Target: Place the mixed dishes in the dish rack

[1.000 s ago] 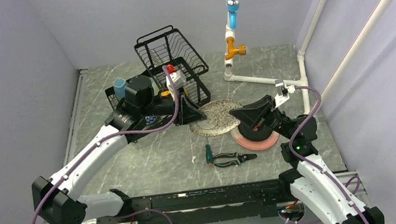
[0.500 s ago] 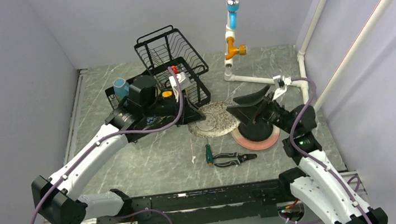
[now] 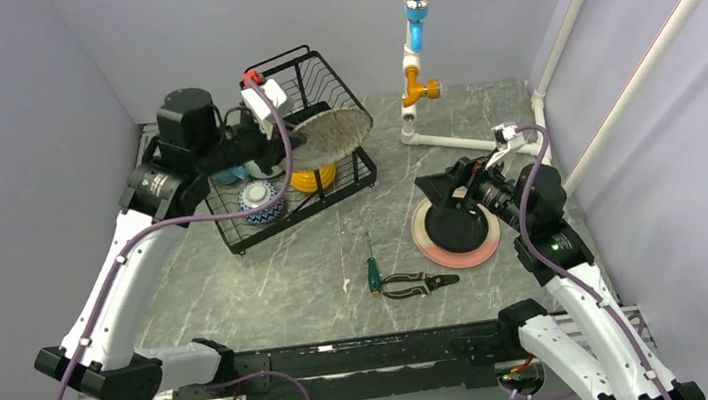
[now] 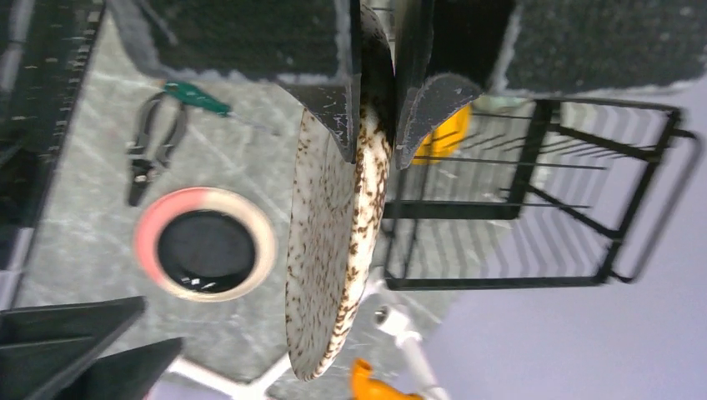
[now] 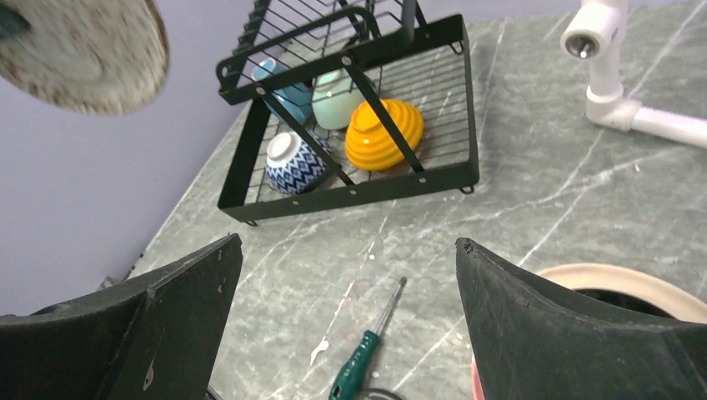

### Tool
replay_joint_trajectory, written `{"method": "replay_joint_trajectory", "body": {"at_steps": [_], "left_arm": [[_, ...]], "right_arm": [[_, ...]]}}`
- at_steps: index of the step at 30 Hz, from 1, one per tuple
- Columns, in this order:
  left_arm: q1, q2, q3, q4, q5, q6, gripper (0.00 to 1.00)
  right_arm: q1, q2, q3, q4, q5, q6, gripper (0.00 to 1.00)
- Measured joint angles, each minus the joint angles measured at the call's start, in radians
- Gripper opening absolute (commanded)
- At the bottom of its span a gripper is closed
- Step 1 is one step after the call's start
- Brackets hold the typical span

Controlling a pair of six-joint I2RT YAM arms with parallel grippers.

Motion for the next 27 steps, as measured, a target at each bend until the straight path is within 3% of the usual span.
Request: {"method": "replay_joint_trajectory", "body": {"at_steps": [4, 10, 16, 27], "left_arm": [[0.06, 0.048, 0.101, -0.029, 0.0, 0.141, 0.0], [0.163, 0.263, 0.338, -0.082, 0.008, 0.277, 0.0], [0.235, 0.442, 0.479, -0.081, 0.004, 0.332, 0.0], [0.313, 0.647, 0.605, -0.019, 0.007, 0.352, 0.0]], "right_arm": [[0.0, 0.012, 0.0, -0.032, 0.002, -0.007, 1.0], [0.0, 0.068, 0.0, -0.064, -0.011, 0.001, 1.0], [0.0, 0.156, 0.01, -0.087, -0.027, 0.0, 1.0], [0.0, 0.298, 0.042, -0.086, -0.047, 0.001, 1.0]]}}
